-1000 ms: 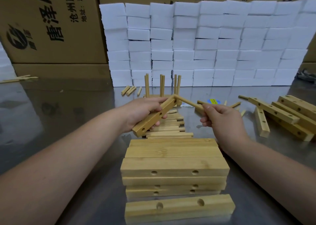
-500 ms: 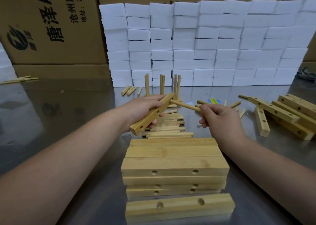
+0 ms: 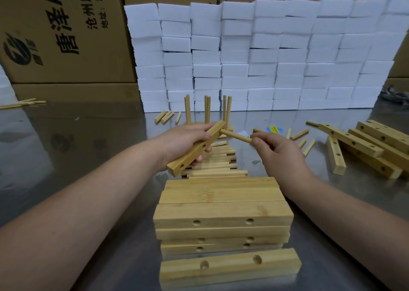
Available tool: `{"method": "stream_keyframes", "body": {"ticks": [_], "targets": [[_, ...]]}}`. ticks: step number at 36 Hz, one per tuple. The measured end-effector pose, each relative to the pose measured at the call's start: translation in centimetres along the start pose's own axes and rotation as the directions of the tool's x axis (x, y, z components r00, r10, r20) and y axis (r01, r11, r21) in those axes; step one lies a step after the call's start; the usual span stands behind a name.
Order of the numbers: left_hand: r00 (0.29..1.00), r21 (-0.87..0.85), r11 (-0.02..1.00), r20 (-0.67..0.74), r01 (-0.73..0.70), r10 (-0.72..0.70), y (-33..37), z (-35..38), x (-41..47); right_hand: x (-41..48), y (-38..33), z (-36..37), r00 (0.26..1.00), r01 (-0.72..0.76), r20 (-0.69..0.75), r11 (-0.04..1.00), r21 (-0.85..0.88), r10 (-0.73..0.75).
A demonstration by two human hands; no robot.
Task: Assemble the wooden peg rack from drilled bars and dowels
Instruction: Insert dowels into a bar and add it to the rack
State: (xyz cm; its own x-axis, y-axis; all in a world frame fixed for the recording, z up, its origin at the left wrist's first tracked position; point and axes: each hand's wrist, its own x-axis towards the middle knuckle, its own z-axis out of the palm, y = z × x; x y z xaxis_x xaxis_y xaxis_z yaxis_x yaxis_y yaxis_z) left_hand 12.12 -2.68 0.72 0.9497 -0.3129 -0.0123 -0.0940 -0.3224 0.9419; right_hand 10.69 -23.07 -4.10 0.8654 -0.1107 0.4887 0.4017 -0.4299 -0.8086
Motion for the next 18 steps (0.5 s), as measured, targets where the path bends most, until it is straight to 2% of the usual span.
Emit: {"method": "stream_keyframes", "body": {"ticks": [5, 10, 18], "targets": [[1.000, 0.010, 1.000, 0.001, -0.009, 0.009, 0.30, 0.26, -0.31, -0.14, -0.03, 0.03, 0.993, 0.092, 0.079, 0.995, -0.033, -0.089], [1.000, 0.042, 0.999, -0.013, -0.012, 0.012, 0.41, 0.41, -0.47, -0.20, 0.01, -0.05, 0.986, 0.145, 0.092, 0.987, -0.064, -0.139], [1.000, 0.050, 0.999, 0.000, -0.004, 0.004, 0.48, 0.39, -0.43, -0.36, 0.06, -0.08, 0.990, 0.144, 0.020, 0.978, -0.153, -0.142]]}}
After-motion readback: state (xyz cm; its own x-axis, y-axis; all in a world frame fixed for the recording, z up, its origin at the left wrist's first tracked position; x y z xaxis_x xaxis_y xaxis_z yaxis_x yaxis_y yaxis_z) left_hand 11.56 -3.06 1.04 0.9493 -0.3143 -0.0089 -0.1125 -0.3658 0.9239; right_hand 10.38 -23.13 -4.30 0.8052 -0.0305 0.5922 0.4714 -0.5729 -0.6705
